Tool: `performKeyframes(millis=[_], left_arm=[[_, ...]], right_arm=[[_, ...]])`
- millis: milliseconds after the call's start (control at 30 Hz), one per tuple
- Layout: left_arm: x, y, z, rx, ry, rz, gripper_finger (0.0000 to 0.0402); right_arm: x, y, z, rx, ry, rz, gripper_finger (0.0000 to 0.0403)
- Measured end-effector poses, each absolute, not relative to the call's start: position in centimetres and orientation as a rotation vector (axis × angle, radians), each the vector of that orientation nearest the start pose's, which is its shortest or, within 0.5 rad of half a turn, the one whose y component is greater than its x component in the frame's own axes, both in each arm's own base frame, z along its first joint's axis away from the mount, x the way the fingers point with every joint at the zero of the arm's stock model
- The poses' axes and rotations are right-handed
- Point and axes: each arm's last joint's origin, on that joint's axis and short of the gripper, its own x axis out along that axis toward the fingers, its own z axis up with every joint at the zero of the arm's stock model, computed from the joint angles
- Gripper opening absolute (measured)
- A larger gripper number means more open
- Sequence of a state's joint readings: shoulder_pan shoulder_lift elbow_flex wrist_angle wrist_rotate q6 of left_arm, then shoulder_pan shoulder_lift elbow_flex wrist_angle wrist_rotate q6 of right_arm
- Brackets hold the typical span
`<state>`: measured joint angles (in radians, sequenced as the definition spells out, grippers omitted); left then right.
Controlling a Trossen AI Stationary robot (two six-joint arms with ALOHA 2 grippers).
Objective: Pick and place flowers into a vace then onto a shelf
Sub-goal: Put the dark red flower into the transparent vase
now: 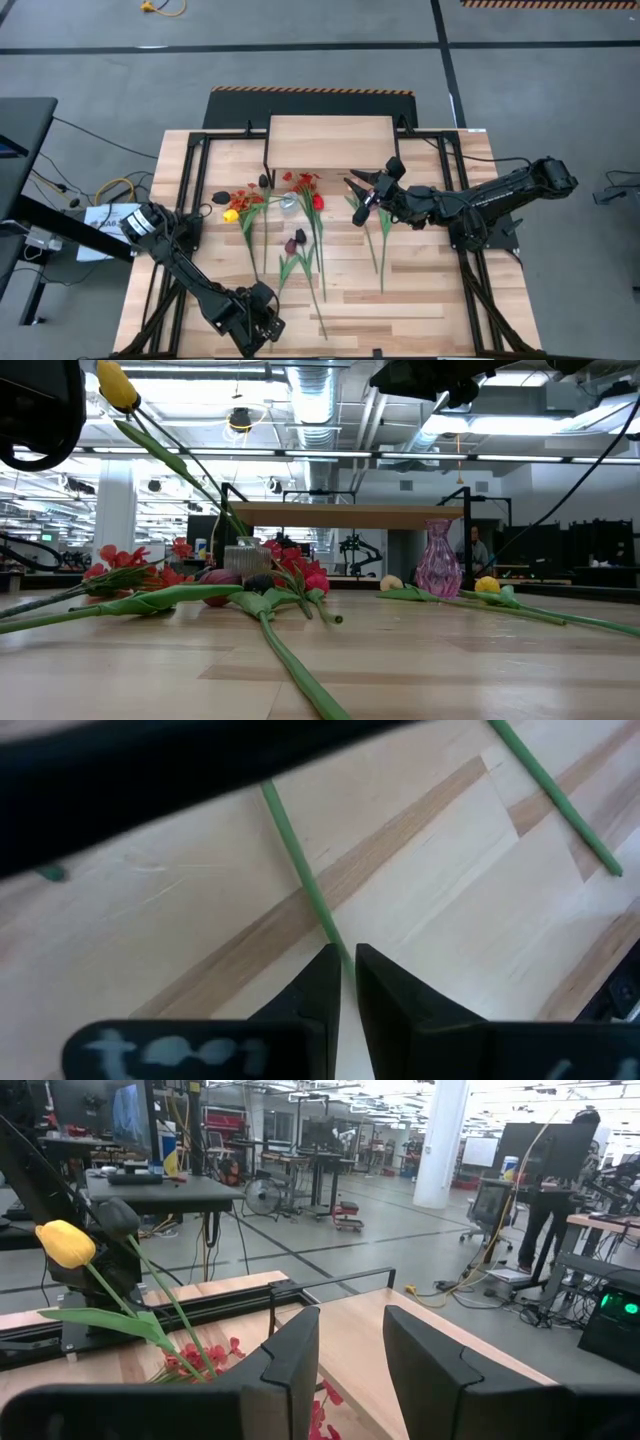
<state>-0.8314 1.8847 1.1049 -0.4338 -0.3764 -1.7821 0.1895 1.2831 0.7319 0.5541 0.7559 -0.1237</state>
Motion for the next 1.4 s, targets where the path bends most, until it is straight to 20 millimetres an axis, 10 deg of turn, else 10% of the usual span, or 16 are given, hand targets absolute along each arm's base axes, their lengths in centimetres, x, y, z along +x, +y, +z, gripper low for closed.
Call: performKeyframes(millis=[1400], left_arm=[[25.7,-24.0,13.6,-0.889,1.074,0.502,0.0081]], right_arm=[[27.3,3.2,28.0,-0.119,0.032,-0.566,0.0108]])
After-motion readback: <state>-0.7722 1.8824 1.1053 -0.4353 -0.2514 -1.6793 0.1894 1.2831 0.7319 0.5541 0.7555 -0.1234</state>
